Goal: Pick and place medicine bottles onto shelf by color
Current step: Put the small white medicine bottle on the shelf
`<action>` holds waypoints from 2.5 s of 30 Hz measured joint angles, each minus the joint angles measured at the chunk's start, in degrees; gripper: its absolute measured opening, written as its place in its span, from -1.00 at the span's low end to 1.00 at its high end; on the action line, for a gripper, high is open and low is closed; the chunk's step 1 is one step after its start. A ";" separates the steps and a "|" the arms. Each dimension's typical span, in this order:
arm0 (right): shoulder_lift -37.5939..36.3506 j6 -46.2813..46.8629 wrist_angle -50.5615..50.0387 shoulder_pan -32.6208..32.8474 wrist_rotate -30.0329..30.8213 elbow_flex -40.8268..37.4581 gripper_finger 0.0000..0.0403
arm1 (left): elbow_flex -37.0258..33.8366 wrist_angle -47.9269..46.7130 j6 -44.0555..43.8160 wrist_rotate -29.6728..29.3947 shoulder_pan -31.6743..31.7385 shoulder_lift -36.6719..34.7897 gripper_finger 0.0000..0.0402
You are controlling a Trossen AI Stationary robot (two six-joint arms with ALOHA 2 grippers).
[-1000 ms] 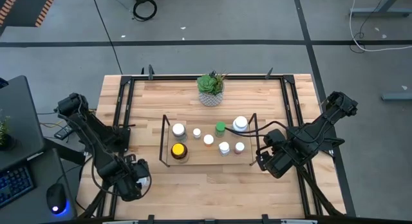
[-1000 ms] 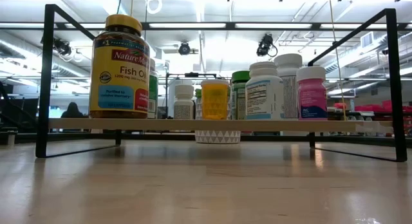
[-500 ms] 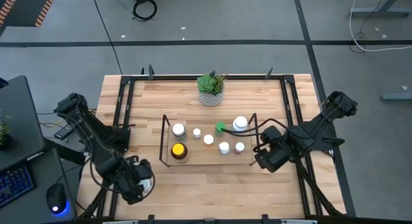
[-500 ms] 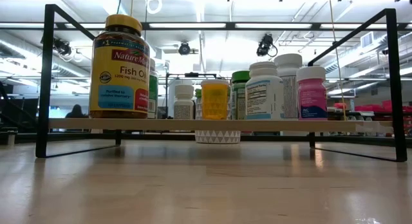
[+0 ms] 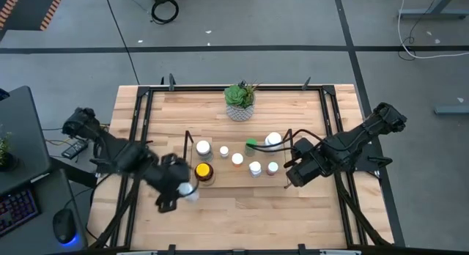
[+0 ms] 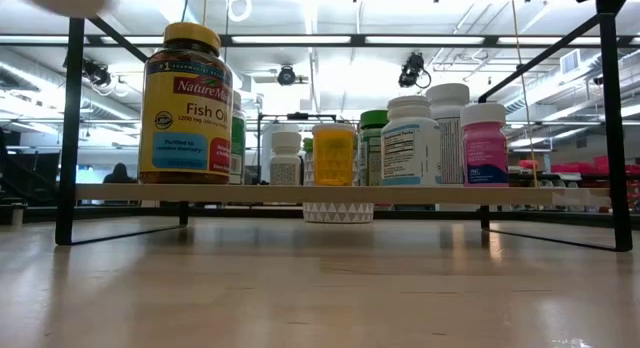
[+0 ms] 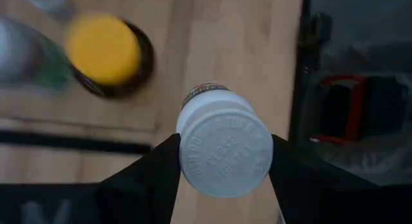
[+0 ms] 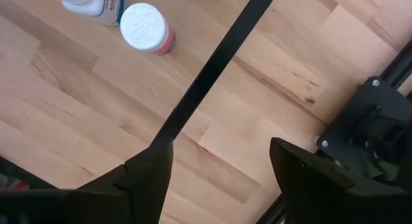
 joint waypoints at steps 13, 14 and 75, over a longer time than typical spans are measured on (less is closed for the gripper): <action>-0.02 6.73 0.02 3.22 -0.44 0.00 0.32 | 26.32 -8.63 30.54 0.09 11.56 17.53 0.05; -0.02 7.23 0.00 3.47 -0.44 0.00 0.32 | 28.19 -9.21 32.31 0.09 12.28 19.08 0.04; -0.04 10.36 0.02 5.52 -0.42 -0.02 0.32 | 32.41 -6.57 35.65 2.89 21.06 43.31 0.13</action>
